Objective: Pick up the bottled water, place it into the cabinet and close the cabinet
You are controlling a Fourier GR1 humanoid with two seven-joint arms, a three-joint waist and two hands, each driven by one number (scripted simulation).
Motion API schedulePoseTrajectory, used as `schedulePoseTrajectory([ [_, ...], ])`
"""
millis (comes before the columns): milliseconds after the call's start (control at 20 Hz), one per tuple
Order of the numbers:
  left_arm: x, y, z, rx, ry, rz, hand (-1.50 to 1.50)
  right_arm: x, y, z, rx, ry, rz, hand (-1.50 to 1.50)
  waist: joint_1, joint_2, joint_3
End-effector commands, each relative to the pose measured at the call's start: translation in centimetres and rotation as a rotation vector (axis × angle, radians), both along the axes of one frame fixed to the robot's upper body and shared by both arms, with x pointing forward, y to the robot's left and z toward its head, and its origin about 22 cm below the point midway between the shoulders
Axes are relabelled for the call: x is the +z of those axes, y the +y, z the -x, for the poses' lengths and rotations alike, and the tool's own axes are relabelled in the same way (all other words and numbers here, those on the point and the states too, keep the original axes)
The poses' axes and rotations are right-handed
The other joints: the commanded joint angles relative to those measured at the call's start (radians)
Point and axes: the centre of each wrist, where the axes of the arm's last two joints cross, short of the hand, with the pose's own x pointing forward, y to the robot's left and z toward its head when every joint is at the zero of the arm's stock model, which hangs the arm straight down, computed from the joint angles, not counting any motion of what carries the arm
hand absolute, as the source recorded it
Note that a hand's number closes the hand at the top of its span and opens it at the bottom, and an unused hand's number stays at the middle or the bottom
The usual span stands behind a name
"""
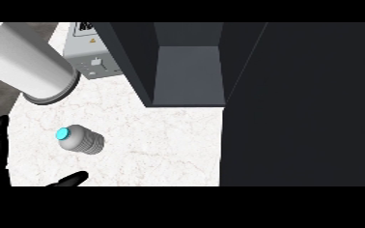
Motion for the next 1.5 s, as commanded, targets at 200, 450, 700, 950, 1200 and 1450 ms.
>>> schedulePoseTrajectory([
  [200,-1.1,0.0,1.2,0.035,0.069,-0.014,-1.50,2.1,0.2,4.0,-0.007,-0.009,-0.008,-1.50,-0.002,0.000,-0.001],
  [450,-3.7,-0.9,1.9,0.114,0.089,-0.007,-1.50,0.4,0.0,4.3,0.007,0.024,0.009,-1.50,0.000,-0.001,-0.001],
  [700,-6.2,0.7,0.4,0.161,0.095,-0.007,-1.50,2.7,0.0,6.0,0.012,0.013,0.005,-1.50,-0.005,0.000,-0.002],
  [950,-9.2,1.9,-0.8,0.191,0.135,-0.011,-1.50,2.2,0.7,6.0,-0.013,0.003,0.005,-1.50,-0.004,0.001,-0.002],
  [1200,-13.3,2.7,-1.4,0.185,0.154,0.014,-1.50,0.2,0.2,6.3,0.001,0.000,0.005,-1.50,-0.007,0.000,-0.001],
  [1450,-16.6,5.7,-1.8,0.204,0.172,0.044,-1.50,1.1,-0.6,7.2,0.011,0.011,0.021,-1.50,-0.008,0.002,-0.002],
])
